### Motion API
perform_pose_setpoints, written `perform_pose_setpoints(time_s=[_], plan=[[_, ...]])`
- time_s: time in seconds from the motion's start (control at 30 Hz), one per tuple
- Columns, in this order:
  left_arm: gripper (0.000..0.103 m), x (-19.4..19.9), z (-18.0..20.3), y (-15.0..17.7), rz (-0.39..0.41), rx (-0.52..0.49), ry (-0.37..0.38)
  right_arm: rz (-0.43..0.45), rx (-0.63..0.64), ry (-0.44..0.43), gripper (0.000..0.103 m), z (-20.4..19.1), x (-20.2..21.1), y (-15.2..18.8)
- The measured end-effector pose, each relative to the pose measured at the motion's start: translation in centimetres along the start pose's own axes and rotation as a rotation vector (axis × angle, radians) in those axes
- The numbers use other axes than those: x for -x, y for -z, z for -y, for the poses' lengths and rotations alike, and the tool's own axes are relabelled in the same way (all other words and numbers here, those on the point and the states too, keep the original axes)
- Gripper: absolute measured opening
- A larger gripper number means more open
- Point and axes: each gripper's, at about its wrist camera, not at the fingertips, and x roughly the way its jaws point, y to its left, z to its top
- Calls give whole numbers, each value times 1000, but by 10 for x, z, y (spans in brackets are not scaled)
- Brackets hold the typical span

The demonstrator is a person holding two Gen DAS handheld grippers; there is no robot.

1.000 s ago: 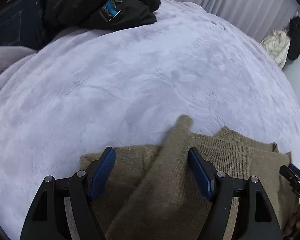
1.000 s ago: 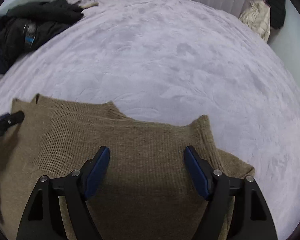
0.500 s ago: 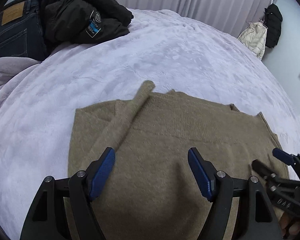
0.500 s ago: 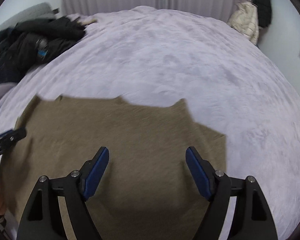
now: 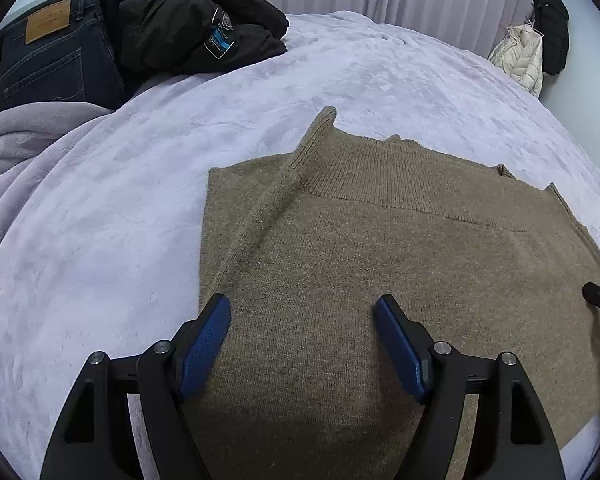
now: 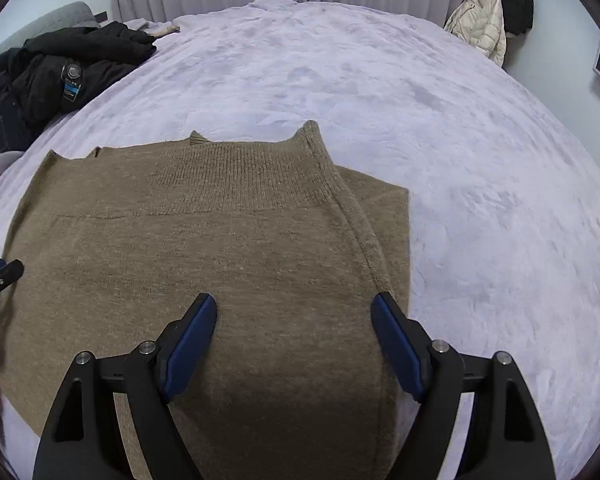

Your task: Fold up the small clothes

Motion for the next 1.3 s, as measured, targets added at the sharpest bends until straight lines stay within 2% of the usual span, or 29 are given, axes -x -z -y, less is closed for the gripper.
perform_pose_setpoints(time_s=[0.03, 0.13, 0.23, 0.33, 0.43, 0.53, 0.57, 0.6, 0.73, 0.97, 1.03, 1.1, 1.13, 1.17, 1.23, 1.3], plan=[[76, 3, 1, 1, -1, 3, -7, -17, -3, 48, 87, 0, 0, 1], [76, 18, 6, 7, 6, 6, -12, -19, -35, 36, 87, -1, 14, 9], [76, 38, 15, 19, 31, -2, 28, 19, -9, 71, 87, -26, 33, 22], [76, 49, 26, 33, 38, -19, 43, 50, 79, 56, 87, -69, 46, 39], [76, 47, 34, 47, 13, -41, 40, 32, 180, 13, 87, -111, 43, 57], [80, 38, 33, 58, -1, -50, 21, 76, 238, 99, 87, -134, 39, 69], [89, 38, 31, 60, 7, -50, 9, 79, 243, 103, 87, -133, 38, 70], [95, 38, 27, 61, 14, -40, -3, 74, 237, 90, 87, -130, 39, 69], [94, 38, 9, 62, 9, -10, 12, 45, 156, 27, 87, -93, 41, 66], [95, 42, 2, 67, 20, -59, -12, 40, -14, -48, 87, -9, 44, 73], [95, 44, 2, 68, 21, -70, -31, 40, -13, -63, 87, -4, 47, 75], [95, 49, 1, 70, 21, -76, -55, 39, 6, 54, 88, -6, 51, 78], [95, 51, 1, 71, 24, -74, -70, 35, 9, 74, 88, -7, 52, 79], [95, 54, 0, 71, 28, -71, -82, 32, -1, 59, 88, -6, 56, 81], [95, 62, 0, 70, 36, -55, -63, 45, -21, 9, 88, -8, 65, 82], [94, 66, 5, 63, 53, -42, -45, 73, 5, -3, 88, -21, 74, 81]])
